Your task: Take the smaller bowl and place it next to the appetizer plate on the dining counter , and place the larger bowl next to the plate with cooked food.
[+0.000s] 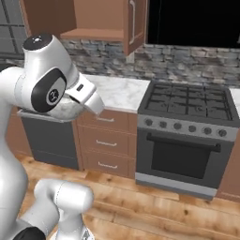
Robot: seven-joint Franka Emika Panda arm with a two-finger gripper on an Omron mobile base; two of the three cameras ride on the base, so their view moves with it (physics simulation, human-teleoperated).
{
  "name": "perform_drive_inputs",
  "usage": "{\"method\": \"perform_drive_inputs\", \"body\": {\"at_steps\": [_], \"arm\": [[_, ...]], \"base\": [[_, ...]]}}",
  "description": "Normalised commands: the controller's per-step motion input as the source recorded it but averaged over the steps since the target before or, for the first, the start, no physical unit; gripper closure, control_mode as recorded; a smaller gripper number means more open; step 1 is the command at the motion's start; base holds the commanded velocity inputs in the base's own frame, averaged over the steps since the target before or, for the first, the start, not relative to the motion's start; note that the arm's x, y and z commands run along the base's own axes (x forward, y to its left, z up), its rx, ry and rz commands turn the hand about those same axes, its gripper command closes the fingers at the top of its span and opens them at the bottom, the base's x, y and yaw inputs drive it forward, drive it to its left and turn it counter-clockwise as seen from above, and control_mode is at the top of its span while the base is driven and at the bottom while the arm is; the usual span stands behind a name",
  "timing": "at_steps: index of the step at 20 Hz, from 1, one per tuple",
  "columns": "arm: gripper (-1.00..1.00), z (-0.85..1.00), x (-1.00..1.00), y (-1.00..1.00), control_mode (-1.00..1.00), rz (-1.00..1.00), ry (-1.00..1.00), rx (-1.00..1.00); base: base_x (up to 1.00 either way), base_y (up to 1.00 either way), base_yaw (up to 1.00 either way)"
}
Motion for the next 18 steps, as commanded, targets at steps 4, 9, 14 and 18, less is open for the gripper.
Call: {"method": "perform_drive_inputs", "body": {"at_steps": [4, 9, 14, 18], "arm": [[1.00, 0.00, 0.00, 0.00, 1.00, 0.00, 0.00, 0.00], [1.00, 0.00, 0.00, 0.00, 1.00, 0.00, 0.00, 0.00], [1.00, 0.00, 0.00, 0.00, 1.00, 0.00, 0.00, 0.00], [1.00, 0.00, 0.00, 0.00, 1.00, 0.00, 0.00, 0.00]], "base": [[-1.00, -0.55, 0.00], [-1.00, -0.53, 0.00], [-1.00, -0.26, 0.00], [-1.00, -0.28, 0.00]]}}
